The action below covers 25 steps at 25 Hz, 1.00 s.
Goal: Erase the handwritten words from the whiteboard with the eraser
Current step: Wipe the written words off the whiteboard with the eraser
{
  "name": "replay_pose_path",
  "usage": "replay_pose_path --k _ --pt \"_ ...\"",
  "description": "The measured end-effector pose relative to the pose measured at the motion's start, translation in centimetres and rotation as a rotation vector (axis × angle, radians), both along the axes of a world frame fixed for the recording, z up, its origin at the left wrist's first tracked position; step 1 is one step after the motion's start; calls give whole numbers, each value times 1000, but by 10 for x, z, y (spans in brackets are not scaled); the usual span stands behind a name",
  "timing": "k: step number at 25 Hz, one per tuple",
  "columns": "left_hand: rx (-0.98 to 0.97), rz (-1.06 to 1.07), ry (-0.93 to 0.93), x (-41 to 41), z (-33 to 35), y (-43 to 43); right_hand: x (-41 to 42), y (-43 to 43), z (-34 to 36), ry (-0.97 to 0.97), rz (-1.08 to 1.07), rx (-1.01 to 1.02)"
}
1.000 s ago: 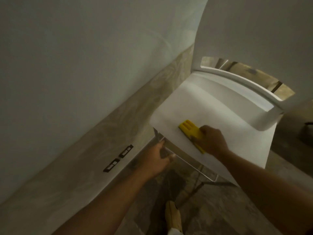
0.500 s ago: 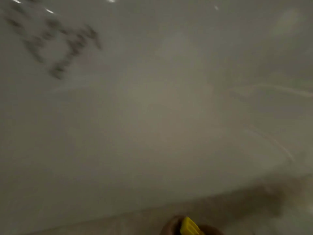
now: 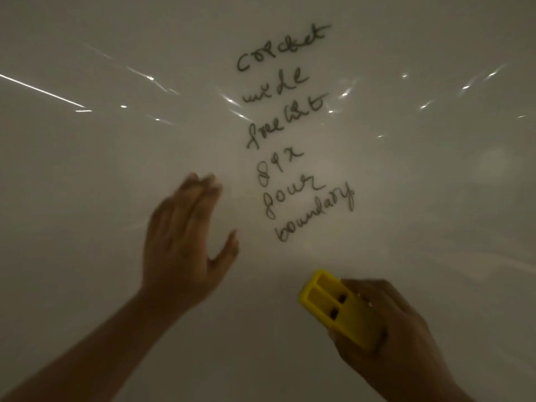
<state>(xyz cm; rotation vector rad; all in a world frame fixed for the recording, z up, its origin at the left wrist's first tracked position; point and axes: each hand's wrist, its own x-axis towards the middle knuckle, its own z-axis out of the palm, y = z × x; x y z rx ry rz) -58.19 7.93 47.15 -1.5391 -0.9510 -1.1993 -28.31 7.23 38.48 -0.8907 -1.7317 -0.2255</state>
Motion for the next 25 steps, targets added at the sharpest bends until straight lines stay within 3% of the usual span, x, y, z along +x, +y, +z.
replay_pose_path --k 6,12,17,22,25 --pt "-70 155 -79 -41 12 41 -44 7 37 -39 -161 92" --pt "-48 190 -39 -48 9 47 -63 27 26 -322 -297 223" --pt "-22 214 -23 -50 8 50 -67 45 55 -11 -329 212" --pt "-2 220 -14 -52 6 51 -65 41 34 -329 -296 269" --pt "-6 211 -32 -50 4 51 -51 46 55 -97 -390 202"
